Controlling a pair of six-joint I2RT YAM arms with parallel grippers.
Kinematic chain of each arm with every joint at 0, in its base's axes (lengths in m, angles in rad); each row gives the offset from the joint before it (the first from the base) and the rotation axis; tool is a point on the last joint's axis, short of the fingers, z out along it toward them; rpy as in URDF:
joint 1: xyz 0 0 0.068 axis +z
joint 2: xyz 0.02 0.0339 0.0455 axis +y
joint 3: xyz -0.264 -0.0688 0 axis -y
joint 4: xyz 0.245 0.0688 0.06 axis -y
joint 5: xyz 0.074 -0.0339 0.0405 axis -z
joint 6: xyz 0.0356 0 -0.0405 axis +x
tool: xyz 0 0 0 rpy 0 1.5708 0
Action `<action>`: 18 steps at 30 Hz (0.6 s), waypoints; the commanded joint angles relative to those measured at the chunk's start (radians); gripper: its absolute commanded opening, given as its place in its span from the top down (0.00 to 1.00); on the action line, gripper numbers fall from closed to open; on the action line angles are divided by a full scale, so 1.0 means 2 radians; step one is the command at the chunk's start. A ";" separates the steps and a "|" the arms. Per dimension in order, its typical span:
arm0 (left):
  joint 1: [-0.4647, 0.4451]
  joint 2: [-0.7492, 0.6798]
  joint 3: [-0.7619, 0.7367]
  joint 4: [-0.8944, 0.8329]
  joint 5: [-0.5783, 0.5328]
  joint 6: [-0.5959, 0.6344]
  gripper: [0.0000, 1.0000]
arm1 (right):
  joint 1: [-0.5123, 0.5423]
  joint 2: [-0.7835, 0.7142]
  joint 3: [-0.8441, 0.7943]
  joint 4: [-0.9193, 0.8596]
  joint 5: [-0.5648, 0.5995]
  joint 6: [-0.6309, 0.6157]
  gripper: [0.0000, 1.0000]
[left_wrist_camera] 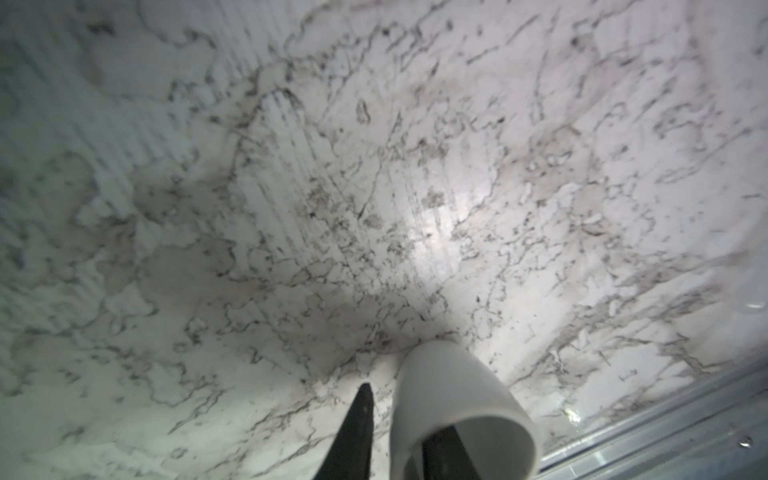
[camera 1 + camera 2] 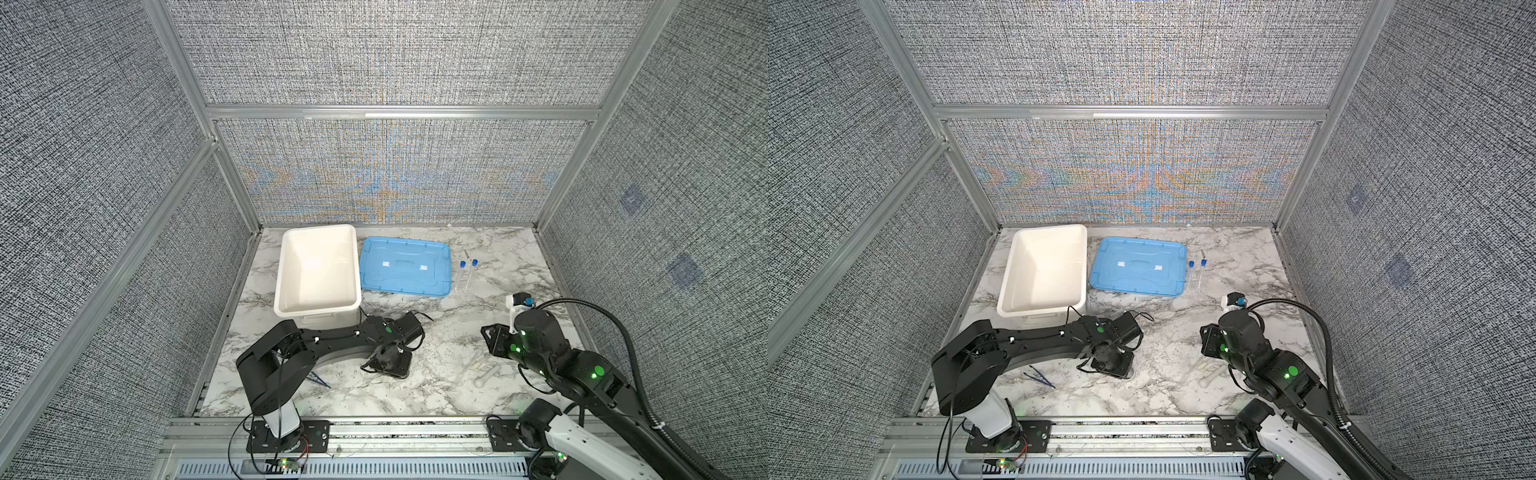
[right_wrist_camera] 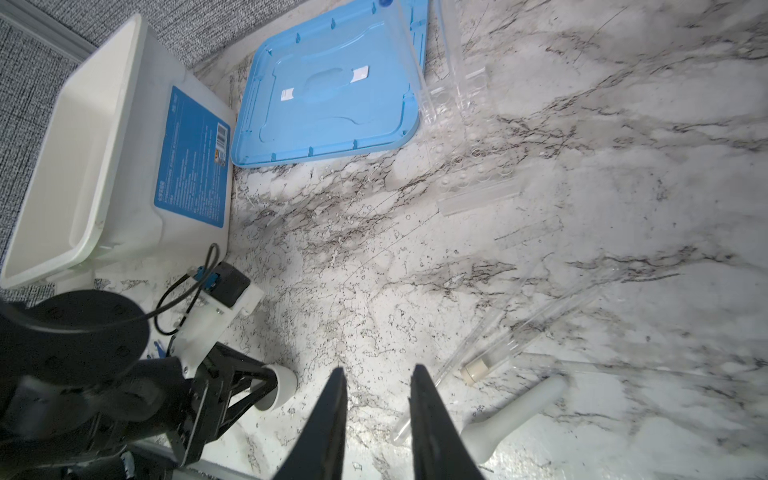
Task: Organize the chemistry lab equipment
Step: 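Grasp the small white cup with the left gripper while the right gripper withdraws, then carry the white cup with the left gripper down into the white bin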
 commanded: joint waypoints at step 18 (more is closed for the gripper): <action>0.010 -0.097 0.234 -0.314 -0.189 0.038 1.00 | 0.001 -0.054 0.041 0.002 0.153 -0.074 0.36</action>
